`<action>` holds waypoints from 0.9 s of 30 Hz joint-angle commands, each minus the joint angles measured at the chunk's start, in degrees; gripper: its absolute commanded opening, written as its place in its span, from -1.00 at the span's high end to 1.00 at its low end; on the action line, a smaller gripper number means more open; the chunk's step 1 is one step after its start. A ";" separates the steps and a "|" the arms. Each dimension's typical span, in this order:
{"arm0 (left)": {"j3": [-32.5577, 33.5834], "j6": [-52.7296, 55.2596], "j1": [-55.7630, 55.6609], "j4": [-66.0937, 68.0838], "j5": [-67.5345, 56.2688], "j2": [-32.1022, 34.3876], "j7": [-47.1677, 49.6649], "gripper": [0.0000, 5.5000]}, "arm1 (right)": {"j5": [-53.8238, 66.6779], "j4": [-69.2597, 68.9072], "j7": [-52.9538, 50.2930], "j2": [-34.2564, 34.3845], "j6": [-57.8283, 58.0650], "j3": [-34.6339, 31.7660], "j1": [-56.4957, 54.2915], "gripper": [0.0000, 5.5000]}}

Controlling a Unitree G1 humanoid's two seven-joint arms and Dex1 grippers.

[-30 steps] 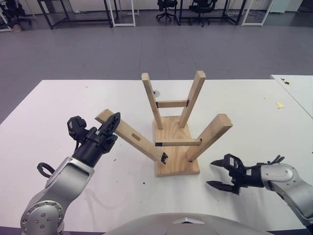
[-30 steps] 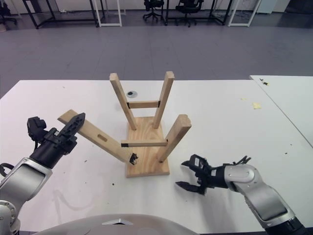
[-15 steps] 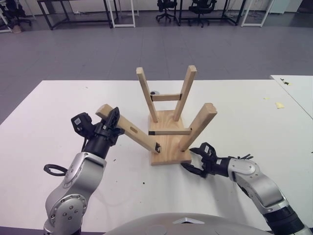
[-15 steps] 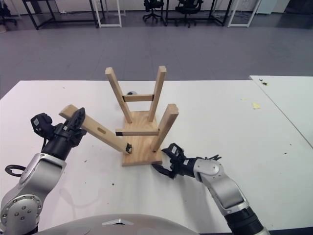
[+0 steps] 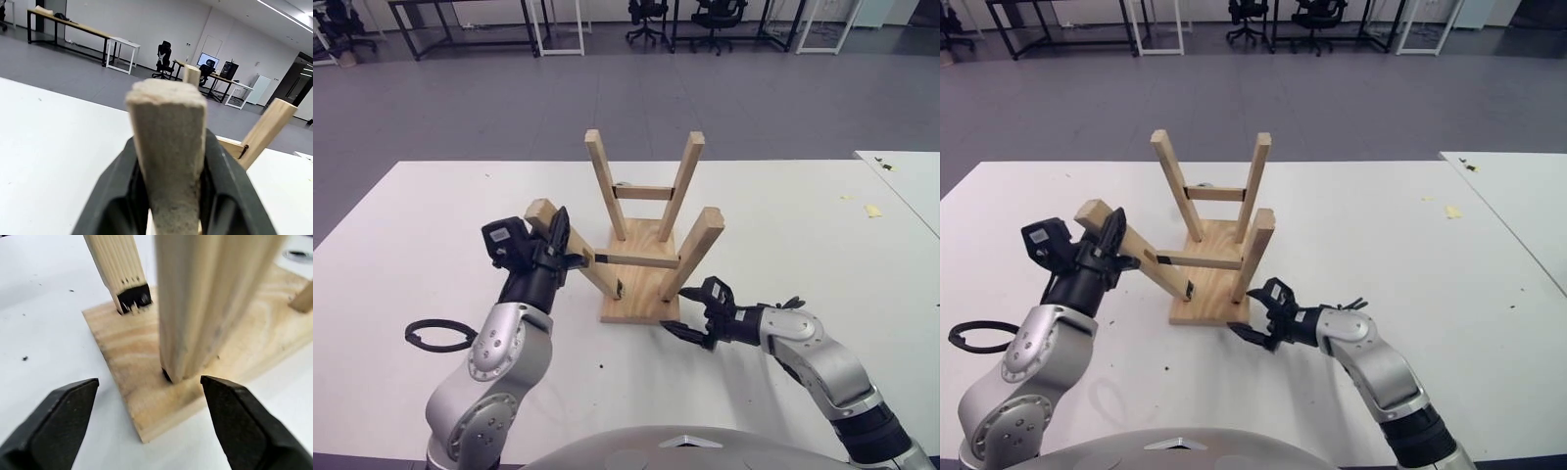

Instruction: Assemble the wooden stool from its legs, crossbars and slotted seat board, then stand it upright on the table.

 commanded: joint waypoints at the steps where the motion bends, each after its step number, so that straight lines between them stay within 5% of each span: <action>1: -8.39 3.63 4.69 5.23 7.43 -0.16 -0.96 0.63 | 1.21 -1.22 0.34 -1.06 1.61 -1.47 -2.33 -0.42; 13: -3.59 7.10 -2.51 9.34 15.50 -6.60 -3.81 0.63 | 0.09 -4.57 -4.73 -3.38 -0.82 -8.63 0.00 -0.42; 15: -3.96 7.69 -3.01 9.76 16.05 -6.61 -5.10 0.63 | 4.89 -9.76 -10.76 0.26 1.07 -19.34 3.54 -0.42; 18: -4.21 7.68 -2.09 9.34 17.58 -7.06 -5.11 0.63 | 32.41 -21.01 -20.95 2.94 7.32 -38.76 2.38 -0.42; 20: -4.48 7.44 -2.04 9.37 18.57 -7.38 -5.21 0.63 | 50.52 -23.26 -31.66 -0.34 7.60 -41.85 -6.87 -0.42; 23: -5.36 7.55 -3.41 10.13 19.55 -7.74 -6.01 0.63 | 46.12 -24.54 -44.01 2.04 11.99 -30.38 -27.11 -0.42; 27: -6.82 7.57 -4.65 11.04 21.46 -8.32 -6.74 0.63 | 28.75 -26.29 -52.04 1.76 22.16 -7.85 -36.70 -0.42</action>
